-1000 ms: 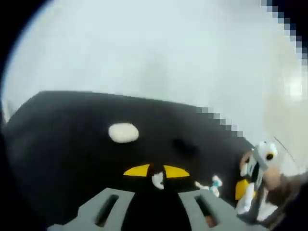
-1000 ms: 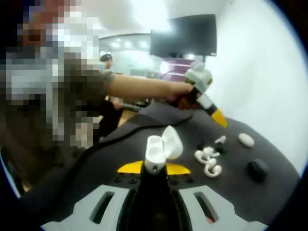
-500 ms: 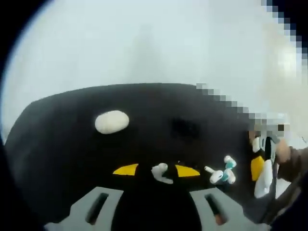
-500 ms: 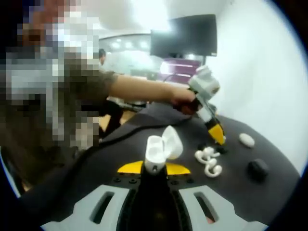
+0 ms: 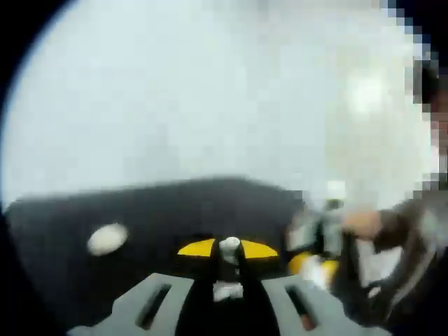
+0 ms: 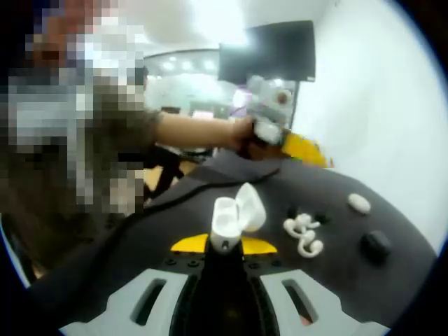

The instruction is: Pick up three earphones and place each one into its charging case using tactile feedback, ensure that each earphone is properly inserted and securely positioned inside the case.

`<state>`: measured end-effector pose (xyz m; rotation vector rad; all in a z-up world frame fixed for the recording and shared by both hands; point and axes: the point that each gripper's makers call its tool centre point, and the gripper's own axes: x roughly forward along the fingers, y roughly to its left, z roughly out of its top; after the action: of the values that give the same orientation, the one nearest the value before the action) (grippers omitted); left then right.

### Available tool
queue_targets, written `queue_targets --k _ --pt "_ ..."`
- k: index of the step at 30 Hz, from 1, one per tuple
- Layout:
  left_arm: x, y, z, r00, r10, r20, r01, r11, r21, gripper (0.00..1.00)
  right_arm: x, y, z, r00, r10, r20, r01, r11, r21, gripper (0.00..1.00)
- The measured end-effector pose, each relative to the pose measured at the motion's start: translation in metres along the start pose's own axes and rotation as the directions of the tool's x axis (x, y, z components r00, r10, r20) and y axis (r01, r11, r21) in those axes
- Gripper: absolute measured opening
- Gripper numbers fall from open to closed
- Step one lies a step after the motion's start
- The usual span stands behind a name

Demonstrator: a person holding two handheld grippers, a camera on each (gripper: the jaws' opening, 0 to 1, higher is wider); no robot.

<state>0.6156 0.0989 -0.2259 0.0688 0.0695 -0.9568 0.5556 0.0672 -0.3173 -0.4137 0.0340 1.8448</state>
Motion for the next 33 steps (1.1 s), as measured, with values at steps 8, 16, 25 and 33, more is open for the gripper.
queue_targets --k 8,16,25,33 --pt "0.020 -0.061 -0.020 0.987 -0.134 -0.085 0.146 0.978 0.150 0.10 0.000 -0.001 0.000 1.000 -0.004 0.000 0.004 1.000 0.002 0.17" --pt "0.023 -0.061 -0.030 0.993 -0.098 -0.066 0.112 0.959 0.260 0.10 0.000 -0.001 0.000 1.000 -0.003 0.000 0.003 1.000 0.006 0.17" --pt "0.025 -0.076 -0.027 0.991 -0.133 -0.006 0.126 0.924 0.362 0.10 -0.001 -0.002 0.001 1.000 -0.001 0.002 0.001 1.000 0.002 0.17" --pt "0.027 -0.073 -0.036 0.997 -0.081 -0.009 0.077 0.906 0.416 0.09 -0.001 -0.001 0.001 1.000 -0.001 0.002 0.001 1.000 -0.003 0.17"
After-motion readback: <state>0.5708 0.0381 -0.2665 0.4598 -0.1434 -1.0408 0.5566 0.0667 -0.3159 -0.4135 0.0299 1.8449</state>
